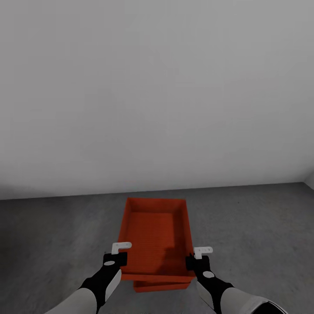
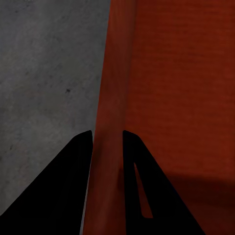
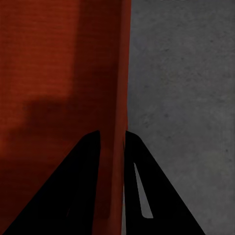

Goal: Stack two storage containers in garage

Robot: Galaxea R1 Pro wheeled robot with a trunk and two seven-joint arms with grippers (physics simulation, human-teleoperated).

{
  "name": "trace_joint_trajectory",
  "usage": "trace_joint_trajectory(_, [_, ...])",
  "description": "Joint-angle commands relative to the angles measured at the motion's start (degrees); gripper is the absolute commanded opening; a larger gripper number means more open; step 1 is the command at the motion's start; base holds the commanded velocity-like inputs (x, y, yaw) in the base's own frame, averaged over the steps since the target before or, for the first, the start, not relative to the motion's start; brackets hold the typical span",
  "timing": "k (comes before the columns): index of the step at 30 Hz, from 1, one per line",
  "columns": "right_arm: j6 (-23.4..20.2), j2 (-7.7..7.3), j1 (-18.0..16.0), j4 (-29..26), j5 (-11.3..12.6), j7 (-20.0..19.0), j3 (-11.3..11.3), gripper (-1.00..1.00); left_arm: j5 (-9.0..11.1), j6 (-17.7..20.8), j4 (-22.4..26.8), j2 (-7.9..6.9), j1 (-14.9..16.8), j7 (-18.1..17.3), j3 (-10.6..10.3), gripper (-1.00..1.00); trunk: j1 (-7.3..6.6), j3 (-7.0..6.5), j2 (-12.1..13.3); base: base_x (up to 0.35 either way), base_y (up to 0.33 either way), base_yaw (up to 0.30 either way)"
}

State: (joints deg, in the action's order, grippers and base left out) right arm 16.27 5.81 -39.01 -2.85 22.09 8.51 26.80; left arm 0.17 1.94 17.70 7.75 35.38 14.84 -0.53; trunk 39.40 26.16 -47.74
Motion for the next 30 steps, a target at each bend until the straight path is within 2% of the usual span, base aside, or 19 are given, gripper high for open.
trace_joint_trajectory(1, [0.17, -0.01, -0.01, 0.39, 0.76, -0.07, -0.35, -1.00, -1.05, 0.25, 1.82, -0.28, 0.04, 0.46, 1.15, -1.00, 0.01, 0.06, -0.05, 0.000, 0.000, 0.000])
trace_joint_trajectory(5, [0.24, -0.01, -0.01, 0.39, 0.76, -0.06, -0.35, -1.00, -1.03, 0.31, 1.89, -0.20, 0.04, 0.46, 1.19, -1.00, 0.01, 0.06, -0.05, -0.003, -0.004, 0.000])
trace_joint_trajectory(24, [0.25, -0.01, -0.01, 0.39, 0.76, -0.07, -0.35, -1.00, -0.96, 0.25, 1.82, -0.19, 0.04, 0.46, 1.15, -1.00, 0.01, 0.06, -0.05, -0.158, -0.216, 0.002])
trace_joint_trajectory(30, [0.25, -0.01, -0.01, 0.39, 0.76, -0.07, -0.35, -1.00, -1.02, 0.25, 1.88, -0.22, 0.04, 0.46, 1.15, -1.00, 0.01, 0.06, -0.05, -0.013, -0.020, 0.210])
